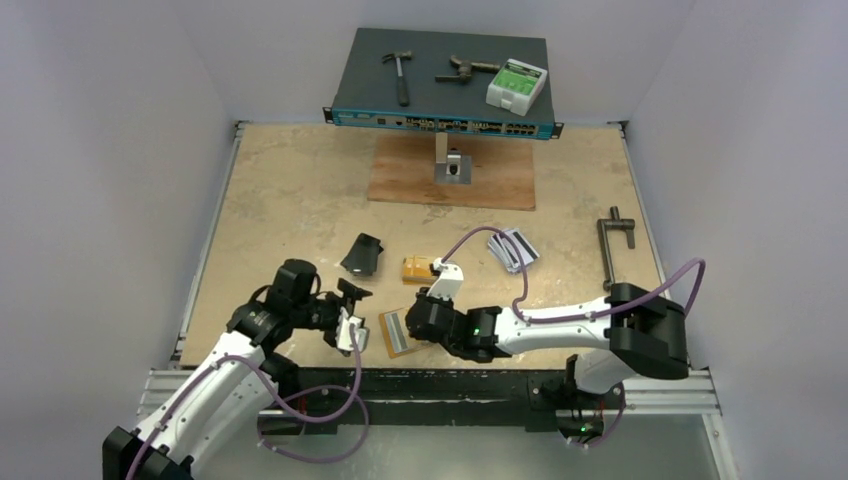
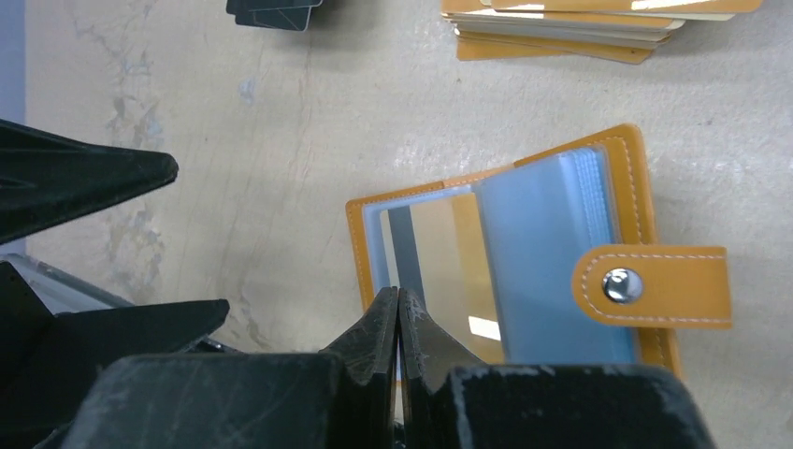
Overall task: Put the credit cards into the card holder
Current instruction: Insert the credit card into the card holder.
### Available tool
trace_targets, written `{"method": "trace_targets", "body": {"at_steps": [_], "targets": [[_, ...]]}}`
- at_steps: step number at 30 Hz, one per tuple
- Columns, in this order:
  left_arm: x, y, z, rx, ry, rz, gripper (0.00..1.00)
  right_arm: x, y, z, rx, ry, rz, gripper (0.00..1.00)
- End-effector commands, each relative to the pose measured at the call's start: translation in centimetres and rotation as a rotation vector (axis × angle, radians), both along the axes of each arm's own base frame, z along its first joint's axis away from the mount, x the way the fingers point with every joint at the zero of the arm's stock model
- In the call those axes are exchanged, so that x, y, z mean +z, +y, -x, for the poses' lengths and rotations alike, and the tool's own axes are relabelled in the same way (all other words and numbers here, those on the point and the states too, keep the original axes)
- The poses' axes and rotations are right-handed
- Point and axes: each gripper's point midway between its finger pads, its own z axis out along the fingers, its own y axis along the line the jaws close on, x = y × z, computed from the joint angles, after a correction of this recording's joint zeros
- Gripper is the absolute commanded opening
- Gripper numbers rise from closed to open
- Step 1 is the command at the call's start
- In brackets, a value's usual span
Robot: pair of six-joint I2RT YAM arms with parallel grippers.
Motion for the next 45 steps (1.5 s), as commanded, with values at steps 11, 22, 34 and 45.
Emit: {"method": "trace_targets", "body": {"at_steps": [11,22,34,45], "targets": [[-3.4,-2.2,0.8,-0.103,-0.005,-0.075,0.73,-2.7,0.1,0.4,-0.024,0.059,-0.063,0.00],[-4.3,-1.6,0.2,0.021,0.010,-0.153,0.75,-3.3,0.0,0.6,-0.044,0.088,-0.036,0.00],[-2.1,-1.9,-0.9,0.270,0.183,-0.105,0.74,-2.6,-1.1,0.0,-0.111,0.083,-0.010,0.00],[-3.3,-3.3,0.4,0.203,0.225,-0.017,0.73,-2.3,-1.0,-0.1,-0.125,0.090,0.015,0.00]]}}
